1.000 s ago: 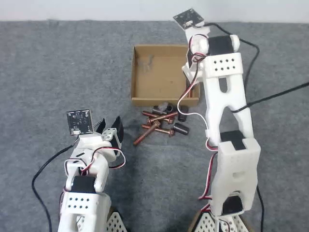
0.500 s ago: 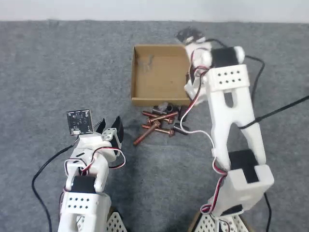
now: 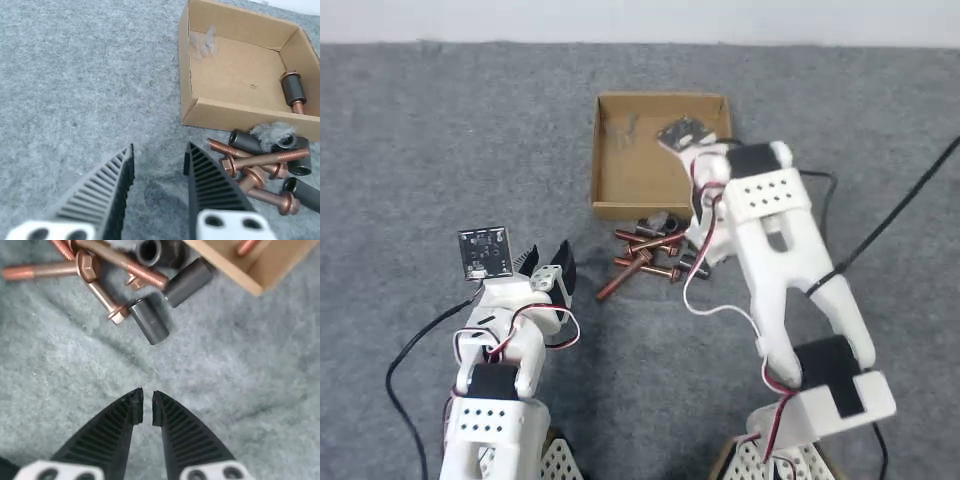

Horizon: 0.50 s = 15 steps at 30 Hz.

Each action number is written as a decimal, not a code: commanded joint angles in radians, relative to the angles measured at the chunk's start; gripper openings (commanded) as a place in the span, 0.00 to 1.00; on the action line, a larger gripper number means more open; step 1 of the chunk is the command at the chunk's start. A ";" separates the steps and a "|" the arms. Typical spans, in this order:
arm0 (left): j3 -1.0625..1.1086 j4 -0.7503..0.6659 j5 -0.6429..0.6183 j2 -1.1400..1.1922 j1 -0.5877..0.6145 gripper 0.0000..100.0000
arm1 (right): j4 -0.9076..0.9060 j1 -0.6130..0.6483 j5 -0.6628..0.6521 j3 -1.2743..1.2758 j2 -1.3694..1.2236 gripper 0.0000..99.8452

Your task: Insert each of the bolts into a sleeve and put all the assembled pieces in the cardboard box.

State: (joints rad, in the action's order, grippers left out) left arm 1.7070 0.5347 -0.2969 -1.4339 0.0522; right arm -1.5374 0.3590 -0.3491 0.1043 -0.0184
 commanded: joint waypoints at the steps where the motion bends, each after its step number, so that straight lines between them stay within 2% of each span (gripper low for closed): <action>1: -0.015 0.003 -0.006 -0.020 -0.003 0.15 | 0.085 0.045 -0.012 0.075 0.081 0.01; 8: -0.015 0.003 -0.006 -0.020 -0.003 0.15 | 0.214 0.145 -0.012 0.173 0.079 0.01; 15: -0.015 0.003 -0.006 -0.020 -0.005 0.15 | 0.317 0.156 -0.031 0.236 0.077 0.01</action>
State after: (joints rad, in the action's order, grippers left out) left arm 1.7070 0.5347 -0.2969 -1.4339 0.0522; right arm -1.2474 0.5079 -0.3491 0.3406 -0.0077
